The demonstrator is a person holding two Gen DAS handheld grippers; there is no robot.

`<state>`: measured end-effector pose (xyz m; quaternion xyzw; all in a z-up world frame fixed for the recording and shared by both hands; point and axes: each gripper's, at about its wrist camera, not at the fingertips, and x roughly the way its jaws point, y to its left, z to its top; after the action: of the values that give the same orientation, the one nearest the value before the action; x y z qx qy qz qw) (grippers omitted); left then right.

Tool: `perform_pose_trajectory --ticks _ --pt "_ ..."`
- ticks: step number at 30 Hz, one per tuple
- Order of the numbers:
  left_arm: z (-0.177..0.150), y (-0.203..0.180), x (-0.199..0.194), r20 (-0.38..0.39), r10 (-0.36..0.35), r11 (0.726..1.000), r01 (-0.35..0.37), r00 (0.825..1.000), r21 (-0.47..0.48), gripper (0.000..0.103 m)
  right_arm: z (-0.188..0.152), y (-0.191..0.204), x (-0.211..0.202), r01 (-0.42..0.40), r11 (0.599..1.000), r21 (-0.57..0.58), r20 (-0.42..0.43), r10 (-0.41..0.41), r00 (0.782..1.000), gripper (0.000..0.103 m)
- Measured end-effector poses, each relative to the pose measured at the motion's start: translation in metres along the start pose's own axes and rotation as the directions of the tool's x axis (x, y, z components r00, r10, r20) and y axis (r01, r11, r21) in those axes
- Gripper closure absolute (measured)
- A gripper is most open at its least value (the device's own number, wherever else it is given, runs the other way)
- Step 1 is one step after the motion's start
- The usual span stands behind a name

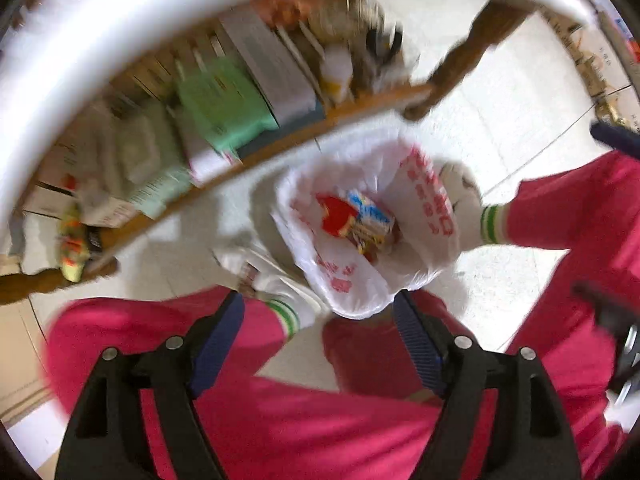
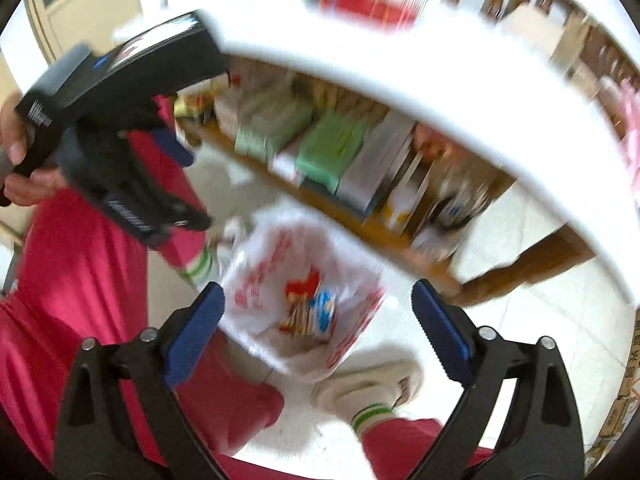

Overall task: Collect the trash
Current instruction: 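Raise both tools back over the table toward the tissue and card box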

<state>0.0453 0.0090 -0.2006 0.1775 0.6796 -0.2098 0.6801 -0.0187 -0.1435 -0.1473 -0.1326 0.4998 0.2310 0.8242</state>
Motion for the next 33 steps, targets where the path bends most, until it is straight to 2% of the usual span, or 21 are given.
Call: perform_pose_trajectory --ticks 4,7,10,13,19,25,33 --pt "0.008 0.033 -0.096 0.143 -0.033 0.998 0.039 0.989 -0.043 0.016 0.042 -0.022 -0.063 0.024 0.999 0.024 0.147 -0.027 0.989 0.007" --pt "0.024 0.056 -0.159 0.225 0.005 0.998 0.008 0.974 -0.057 0.014 0.077 -0.040 -0.109 0.046 0.998 0.048 0.255 -0.056 0.965 0.007" --pt "0.045 0.073 -0.211 0.271 0.052 0.998 -0.039 0.961 -0.054 0.010 0.110 -0.056 -0.150 0.043 0.997 0.066 0.335 -0.062 0.940 0.007" --pt "0.067 0.090 -0.240 0.269 0.050 0.997 -0.035 0.962 -0.063 0.009 0.140 -0.071 -0.179 0.062 0.996 0.072 0.384 -0.085 0.919 0.007" --pt "0.108 0.108 -0.267 0.251 0.059 0.997 -0.045 0.966 -0.061 0.010 0.192 -0.100 -0.211 0.088 0.994 0.067 0.439 -0.108 0.892 0.007" --pt "0.147 0.110 -0.257 0.224 0.041 0.999 -0.042 0.974 -0.002 0.010 0.221 -0.118 -0.213 0.085 0.995 0.061 0.461 -0.103 0.881 0.007" --pt "0.192 0.109 -0.228 0.170 0.018 0.998 -0.027 0.985 0.053 0.010 0.252 -0.127 -0.172 0.045 0.999 0.023 0.393 -0.050 0.918 0.007"
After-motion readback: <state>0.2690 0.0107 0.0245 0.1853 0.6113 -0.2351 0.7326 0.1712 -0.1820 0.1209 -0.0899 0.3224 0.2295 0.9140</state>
